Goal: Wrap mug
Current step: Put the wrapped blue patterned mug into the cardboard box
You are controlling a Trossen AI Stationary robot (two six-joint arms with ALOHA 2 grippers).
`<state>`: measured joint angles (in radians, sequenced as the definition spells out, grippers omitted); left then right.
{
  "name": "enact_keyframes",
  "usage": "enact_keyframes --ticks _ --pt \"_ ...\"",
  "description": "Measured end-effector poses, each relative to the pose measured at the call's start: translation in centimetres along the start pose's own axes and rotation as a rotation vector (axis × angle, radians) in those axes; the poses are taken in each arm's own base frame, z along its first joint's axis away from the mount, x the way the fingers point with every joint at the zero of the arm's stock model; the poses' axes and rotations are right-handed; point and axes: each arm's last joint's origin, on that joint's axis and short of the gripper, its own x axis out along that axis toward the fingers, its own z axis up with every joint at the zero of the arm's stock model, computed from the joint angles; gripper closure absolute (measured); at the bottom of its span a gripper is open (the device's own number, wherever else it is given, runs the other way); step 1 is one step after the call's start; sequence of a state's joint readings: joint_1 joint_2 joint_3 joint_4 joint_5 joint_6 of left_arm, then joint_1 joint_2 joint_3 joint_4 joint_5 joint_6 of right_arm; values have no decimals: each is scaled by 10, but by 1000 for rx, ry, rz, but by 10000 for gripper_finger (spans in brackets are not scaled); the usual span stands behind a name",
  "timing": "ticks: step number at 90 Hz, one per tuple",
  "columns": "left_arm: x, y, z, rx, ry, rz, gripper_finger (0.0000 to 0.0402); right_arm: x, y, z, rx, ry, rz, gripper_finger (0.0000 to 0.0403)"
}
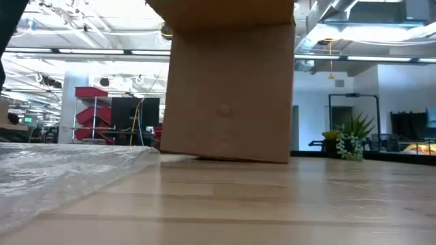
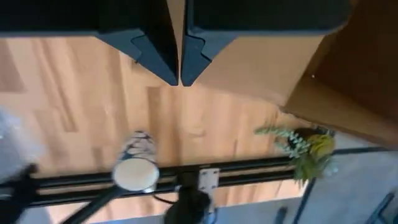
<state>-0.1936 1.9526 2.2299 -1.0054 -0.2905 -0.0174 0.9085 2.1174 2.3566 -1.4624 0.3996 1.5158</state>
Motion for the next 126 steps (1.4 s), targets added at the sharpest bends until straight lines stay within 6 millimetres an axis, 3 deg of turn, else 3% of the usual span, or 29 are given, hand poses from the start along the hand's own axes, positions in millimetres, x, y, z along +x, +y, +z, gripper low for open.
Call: enact_keyframes --ticks 18,32,42,59,74,91,100,126 --pt "-35 13 3 -171 -62 175 402 -2 -1 1 -2 -9 -2 373" --pt "-33 29 4 -261 -73 198 387 -2 -1 1 -13 -15 -1 373" --pt "-34 45 3 -363 -69 155 339 -2 -1 1 -12 -15 3 373" --pt "-27 73 11 -479 -148 20 224 -2 2 1 -5 -24 25 372" --pt "-27 94 16 -553 -227 54 153 -2 2 2 -7 -27 31 373" --pt "-27 106 14 -600 -248 177 145 -2 2 2 -10 -27 31 372" --pt "-16 109 13 -613 -245 247 147 -2 2 2 -12 -28 32 372" --pt "2 108 22 -660 -336 231 148 -2 2 1 -10 -34 33 372"
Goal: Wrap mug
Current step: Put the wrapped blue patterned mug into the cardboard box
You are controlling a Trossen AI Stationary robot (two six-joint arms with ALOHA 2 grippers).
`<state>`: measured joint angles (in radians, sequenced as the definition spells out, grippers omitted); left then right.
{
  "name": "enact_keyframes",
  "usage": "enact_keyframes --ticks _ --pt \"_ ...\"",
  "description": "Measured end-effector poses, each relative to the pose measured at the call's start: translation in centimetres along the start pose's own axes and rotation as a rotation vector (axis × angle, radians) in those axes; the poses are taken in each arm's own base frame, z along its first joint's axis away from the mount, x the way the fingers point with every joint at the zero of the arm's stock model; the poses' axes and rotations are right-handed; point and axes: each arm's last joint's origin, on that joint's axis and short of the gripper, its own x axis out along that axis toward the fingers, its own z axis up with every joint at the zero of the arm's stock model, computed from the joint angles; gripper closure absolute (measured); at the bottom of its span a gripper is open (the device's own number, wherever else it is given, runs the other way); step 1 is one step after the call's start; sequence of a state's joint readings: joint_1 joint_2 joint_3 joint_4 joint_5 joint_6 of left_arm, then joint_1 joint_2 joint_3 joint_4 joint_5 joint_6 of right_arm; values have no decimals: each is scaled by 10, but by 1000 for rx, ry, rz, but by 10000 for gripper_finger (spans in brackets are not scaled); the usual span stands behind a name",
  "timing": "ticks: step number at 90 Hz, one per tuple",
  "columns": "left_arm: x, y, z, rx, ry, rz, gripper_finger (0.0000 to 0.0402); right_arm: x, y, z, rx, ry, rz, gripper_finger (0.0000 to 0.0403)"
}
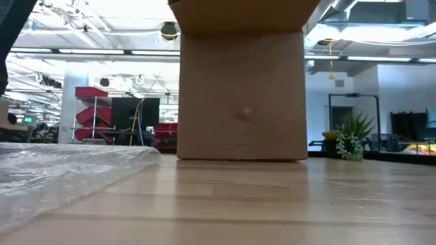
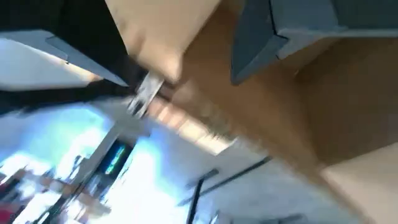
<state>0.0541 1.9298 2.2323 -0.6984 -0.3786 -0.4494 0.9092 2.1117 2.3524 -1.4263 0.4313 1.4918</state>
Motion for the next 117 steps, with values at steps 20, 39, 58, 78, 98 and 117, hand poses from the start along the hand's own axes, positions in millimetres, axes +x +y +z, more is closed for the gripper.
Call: enact_keyframes --ticks 20,39,58,78,98,117 --pt "25 3 -5 -55 -30 32 148 0 0 0 3 -1 5 371" --pt "43 3 -17 -34 -29 90 151 0 2 0 8 -2 16 371" --pt "54 1 -23 -22 -46 112 217 -1 2 -2 8 -5 21 373" --pt "54 0 -21 -2 -68 124 355 -2 2 -5 20 -12 23 373" --pt "42 -13 -24 44 -40 93 395 -3 1 -7 14 -16 9 374" --pt "12 -41 -33 150 81 4 401 -14 -1 -3 -16 -55 28 375"
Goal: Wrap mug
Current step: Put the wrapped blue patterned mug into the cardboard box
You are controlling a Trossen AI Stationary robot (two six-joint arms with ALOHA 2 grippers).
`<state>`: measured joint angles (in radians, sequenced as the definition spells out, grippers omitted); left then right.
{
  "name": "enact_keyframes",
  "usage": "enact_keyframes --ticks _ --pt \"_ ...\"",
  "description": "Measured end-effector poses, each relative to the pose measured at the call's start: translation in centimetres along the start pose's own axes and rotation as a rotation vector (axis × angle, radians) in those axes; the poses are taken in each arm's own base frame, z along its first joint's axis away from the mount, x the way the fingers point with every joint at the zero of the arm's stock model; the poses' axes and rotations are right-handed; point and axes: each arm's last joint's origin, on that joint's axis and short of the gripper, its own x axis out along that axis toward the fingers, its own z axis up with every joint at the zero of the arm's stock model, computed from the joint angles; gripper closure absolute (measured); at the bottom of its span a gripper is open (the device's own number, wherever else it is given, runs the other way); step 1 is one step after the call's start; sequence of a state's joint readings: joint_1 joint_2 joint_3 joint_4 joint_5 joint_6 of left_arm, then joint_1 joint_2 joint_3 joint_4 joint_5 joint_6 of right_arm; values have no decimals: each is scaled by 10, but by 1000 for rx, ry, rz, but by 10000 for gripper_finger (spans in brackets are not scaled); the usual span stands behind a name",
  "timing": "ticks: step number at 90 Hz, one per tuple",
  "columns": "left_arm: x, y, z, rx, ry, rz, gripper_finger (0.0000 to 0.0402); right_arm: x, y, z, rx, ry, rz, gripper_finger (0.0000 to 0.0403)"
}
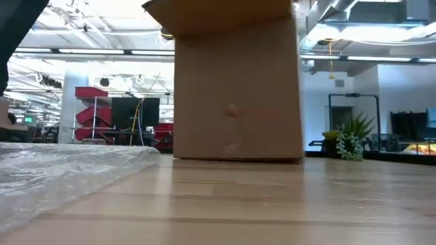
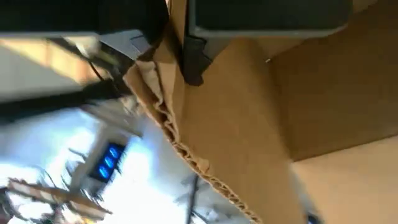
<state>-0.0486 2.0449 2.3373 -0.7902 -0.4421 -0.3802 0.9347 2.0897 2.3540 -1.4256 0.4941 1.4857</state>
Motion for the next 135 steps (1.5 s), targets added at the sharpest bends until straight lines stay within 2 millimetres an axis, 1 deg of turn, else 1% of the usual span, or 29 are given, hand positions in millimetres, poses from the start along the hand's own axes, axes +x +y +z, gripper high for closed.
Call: enact_keyframes --ticks 11,19,34,43,49,55,61,70,79,96,116,126,135 --pt "-18 -15 -10 78 79 -52 401 -15 -2 8 -35 -33 47 375" --pt "-32 -25 -20 144 147 -66 401 -29 -3 17 -80 -96 105 375" --pt "-55 -44 -43 291 277 -103 401 -68 -8 41 -187 -289 212 375" --pt "-64 -53 -55 345 331 -111 401 -93 -15 57 -238 -421 240 375" --pt "-66 -55 -66 400 389 -82 401 -109 -22 67 -265 -503 238 375" --pt "-66 -58 -74 433 401 -29 401 -124 -29 75 -275 -571 235 375" --pt "-71 -54 -75 447 415 21 401 -137 -37 83 -275 -618 234 375" --pt "-85 -50 -71 437 411 35 401 -149 -46 89 -271 -654 222 375" --pt "-96 -51 -68 431 394 8 401 -155 -51 92 -258 -668 220 375" --pt "-129 -45 -51 389 386 -169 401 -160 -57 97 -216 -733 174 375" --pt "-155 -47 -43 430 368 -385 401 -158 -66 118 -112 -778 130 375" --pt "-162 -48 -45 488 386 -426 401 -156 -73 131 -80 -789 106 375" --pt "-163 -51 -49 525 396 -434 401 -152 -81 145 -42 -742 123 375"
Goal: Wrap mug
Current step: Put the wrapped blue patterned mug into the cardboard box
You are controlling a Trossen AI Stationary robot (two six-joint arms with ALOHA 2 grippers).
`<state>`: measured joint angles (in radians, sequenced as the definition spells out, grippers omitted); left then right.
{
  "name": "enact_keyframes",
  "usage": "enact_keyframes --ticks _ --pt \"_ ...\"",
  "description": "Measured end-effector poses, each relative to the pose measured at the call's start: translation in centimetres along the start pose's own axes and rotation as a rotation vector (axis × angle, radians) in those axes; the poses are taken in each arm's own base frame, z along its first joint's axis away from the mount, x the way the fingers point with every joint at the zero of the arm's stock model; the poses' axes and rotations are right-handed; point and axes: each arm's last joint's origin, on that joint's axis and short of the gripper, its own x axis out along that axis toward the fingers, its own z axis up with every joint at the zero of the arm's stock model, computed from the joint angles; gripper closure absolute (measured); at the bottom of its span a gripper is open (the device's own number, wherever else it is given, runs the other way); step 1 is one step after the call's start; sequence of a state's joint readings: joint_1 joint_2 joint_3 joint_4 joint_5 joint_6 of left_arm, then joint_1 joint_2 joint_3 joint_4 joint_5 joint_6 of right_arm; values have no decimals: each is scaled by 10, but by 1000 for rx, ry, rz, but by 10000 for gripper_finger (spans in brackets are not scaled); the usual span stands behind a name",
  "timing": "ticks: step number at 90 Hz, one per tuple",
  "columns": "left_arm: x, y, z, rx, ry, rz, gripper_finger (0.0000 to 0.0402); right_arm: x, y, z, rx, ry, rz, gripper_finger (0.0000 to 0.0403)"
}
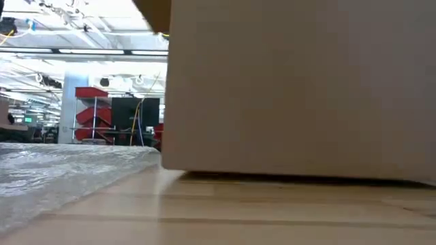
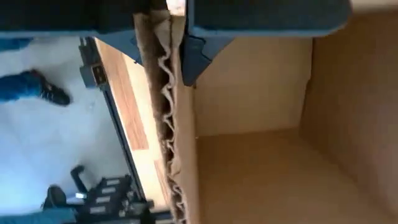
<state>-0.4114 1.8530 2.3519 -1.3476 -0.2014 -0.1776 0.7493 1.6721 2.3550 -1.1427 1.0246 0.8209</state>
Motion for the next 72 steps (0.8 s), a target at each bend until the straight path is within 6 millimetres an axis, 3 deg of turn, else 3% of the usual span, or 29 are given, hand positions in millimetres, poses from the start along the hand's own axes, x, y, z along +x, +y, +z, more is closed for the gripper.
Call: enact_keyframes --ticks 10,33,51,72 --pt "2 -6 -3 21 10 11 401 13 -12 -1 25 124 -1 375" --pt "-3 -28 -9 94 2 48 401 40 -38 -24 27 432 -136 375" --pt "-8 -50 -14 176 -5 19 401 57 -55 -33 21 523 -259 375" --pt "6 -75 -22 253 8 7 381 81 -67 -50 8 601 -350 375"
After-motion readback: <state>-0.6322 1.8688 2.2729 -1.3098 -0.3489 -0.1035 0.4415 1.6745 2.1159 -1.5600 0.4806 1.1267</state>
